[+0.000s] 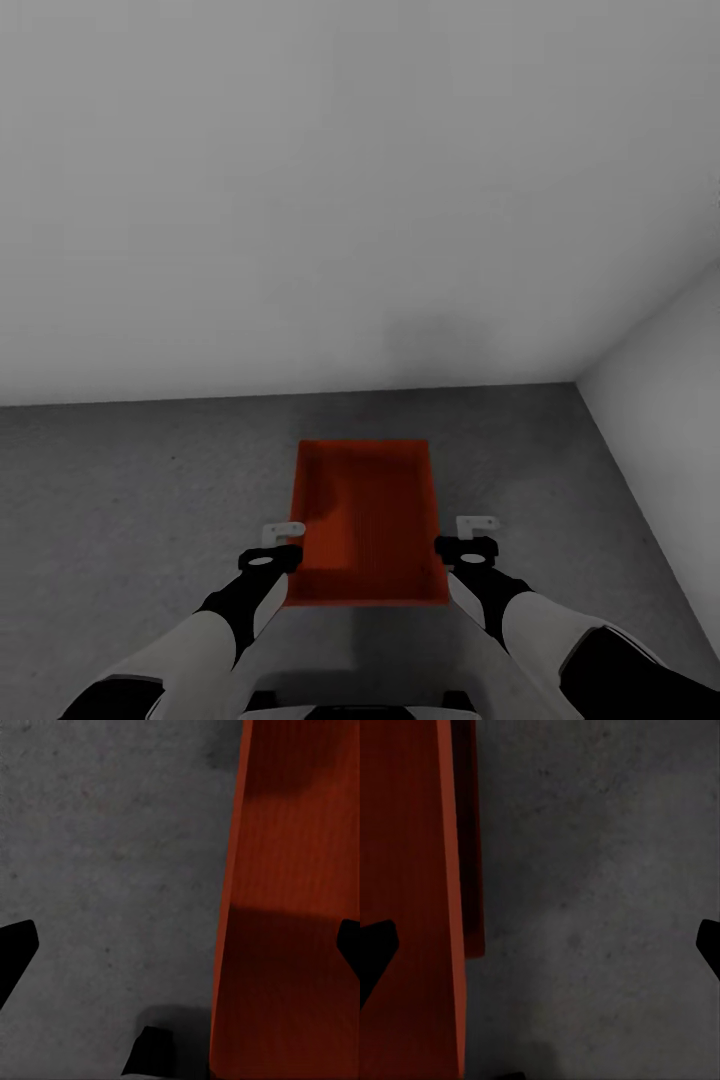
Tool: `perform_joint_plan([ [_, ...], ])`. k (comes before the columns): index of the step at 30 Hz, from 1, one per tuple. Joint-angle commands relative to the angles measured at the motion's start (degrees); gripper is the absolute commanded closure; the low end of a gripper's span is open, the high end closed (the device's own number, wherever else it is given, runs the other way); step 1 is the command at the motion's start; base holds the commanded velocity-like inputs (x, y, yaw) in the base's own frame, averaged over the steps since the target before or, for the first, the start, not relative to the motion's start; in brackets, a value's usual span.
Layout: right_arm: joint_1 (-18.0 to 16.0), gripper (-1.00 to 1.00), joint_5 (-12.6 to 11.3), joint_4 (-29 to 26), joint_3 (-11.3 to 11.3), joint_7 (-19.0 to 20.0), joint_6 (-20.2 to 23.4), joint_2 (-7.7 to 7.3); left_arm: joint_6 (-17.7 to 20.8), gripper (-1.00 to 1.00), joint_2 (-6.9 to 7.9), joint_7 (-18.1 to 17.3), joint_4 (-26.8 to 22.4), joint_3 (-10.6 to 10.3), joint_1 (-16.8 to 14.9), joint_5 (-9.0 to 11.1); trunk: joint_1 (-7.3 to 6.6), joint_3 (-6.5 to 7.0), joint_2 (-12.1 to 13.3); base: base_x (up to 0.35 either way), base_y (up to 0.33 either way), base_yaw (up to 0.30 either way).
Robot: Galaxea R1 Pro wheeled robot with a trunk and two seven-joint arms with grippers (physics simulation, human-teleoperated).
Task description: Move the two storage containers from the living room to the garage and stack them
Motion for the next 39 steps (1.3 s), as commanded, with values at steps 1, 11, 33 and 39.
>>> perform_joint_plan([
  [1, -0.03, -1.0, -0.62, 0.02, 0.43, -0.16, -0.2, 0.01, 0.31, -1.0, -0.01, 0.23, -0.12, -0.11, 0.01, 0.31, -0.22, 0.15, 0.39, 0.0, 0.0, 0.0],
  [11, -0.03, -1.0, -0.54, -0.25, 0.47, -0.16, 0.24, 0.02, 0.33, -1.0, -0.01, 0.23, -0.12, -0.12, 0.01, 0.31, -2.42, 1.95, 4.4, 0.0, 0.0, 0.0],
  [33, -0.03, -1.0, -0.47, -0.72, 0.52, -0.08, 0.2, 0.01, 0.33, -1.0, -0.01, 0.23, -0.12, -0.11, 0.01, 0.31, -7.25, 5.9, 13.22, 0.0, 0.0, 0.0],
  [39, -0.03, -1.0, -0.31, -0.73, 0.6, -0.21, -0.76, 0.02, 0.32, -1.0, -0.01, 0.23, -0.12, -0.11, 0.01, 0.31, -8.57, 6.97, 15.63, 0.0, 0.0, 0.0],
])
